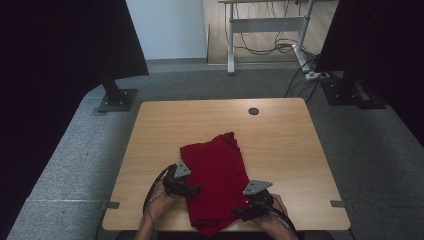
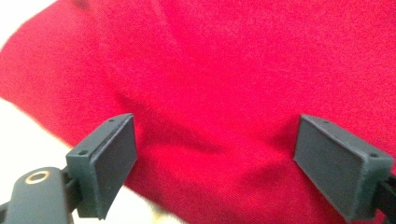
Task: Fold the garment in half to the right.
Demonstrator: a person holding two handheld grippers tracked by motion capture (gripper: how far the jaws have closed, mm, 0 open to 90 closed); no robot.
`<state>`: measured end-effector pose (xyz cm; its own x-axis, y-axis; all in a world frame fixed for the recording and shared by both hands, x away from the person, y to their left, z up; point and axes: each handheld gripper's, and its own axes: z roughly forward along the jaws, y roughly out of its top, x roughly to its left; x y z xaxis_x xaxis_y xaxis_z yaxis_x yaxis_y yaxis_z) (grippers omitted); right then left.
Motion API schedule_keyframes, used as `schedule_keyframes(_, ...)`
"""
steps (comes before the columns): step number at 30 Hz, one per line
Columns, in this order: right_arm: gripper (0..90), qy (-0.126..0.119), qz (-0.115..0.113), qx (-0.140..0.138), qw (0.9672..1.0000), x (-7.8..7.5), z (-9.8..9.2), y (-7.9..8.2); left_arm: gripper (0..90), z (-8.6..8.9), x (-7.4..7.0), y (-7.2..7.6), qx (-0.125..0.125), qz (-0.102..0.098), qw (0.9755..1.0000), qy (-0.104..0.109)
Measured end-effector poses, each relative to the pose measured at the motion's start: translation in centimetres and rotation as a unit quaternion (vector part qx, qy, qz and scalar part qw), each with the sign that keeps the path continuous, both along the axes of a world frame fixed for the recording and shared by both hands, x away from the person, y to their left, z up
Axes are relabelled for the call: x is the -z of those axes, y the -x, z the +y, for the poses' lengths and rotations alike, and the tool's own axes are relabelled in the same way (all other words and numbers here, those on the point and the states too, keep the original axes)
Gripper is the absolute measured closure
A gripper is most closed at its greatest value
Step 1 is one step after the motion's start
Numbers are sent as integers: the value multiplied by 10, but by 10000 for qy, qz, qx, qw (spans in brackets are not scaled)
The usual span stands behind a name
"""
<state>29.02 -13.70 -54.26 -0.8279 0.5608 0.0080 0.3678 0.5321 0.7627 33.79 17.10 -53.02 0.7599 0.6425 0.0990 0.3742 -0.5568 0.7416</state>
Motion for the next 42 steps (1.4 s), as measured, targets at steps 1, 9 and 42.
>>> schedule_keyframes(1, 99, 0, 0, 0, 10000, 0, 0, 0, 128, 0, 0, 0, 0, 0, 10000, 0)
schedule_keyframes(9, 97, 35, 112, -42, 9999, 9, -8, -3, 135, -7, 11, 51, 295, 282, 9989, 214)
schedule_keyframes(42, 112, 52, 173, 672, 9976, 7, -32, 15, 134, -22, 5, 61, 606, 371, 9972, 218)
